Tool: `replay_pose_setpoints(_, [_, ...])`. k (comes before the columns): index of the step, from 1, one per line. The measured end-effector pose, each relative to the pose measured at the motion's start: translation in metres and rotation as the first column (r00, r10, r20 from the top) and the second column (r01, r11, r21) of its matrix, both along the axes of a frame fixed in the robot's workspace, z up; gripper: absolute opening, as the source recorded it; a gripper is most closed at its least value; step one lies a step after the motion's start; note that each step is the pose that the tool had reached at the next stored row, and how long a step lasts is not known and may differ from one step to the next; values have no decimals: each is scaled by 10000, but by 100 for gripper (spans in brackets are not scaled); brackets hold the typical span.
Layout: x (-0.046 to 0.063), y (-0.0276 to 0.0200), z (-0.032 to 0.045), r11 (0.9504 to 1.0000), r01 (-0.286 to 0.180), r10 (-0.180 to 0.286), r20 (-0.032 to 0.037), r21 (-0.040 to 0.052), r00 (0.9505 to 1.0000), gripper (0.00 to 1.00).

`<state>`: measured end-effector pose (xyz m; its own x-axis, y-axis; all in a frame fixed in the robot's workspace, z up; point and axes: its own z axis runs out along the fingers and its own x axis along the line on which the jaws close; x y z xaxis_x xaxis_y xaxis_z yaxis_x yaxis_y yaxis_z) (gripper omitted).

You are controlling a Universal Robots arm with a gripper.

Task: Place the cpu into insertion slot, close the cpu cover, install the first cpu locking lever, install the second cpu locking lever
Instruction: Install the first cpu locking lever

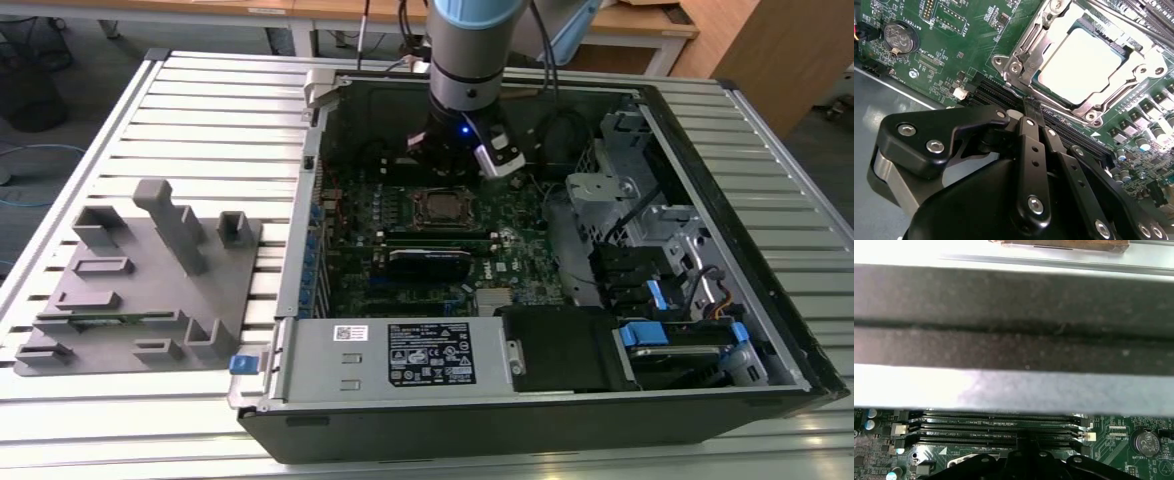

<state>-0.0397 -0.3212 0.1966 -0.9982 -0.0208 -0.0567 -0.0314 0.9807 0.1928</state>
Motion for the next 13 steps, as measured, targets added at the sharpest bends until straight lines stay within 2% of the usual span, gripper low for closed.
replay_pose_setpoints(5, [0,3,61,10000,0,0,1,2,10000,11])
replay_pose_setpoints(13, [-1,20,66,10000,0,0,12,2,10000,11])
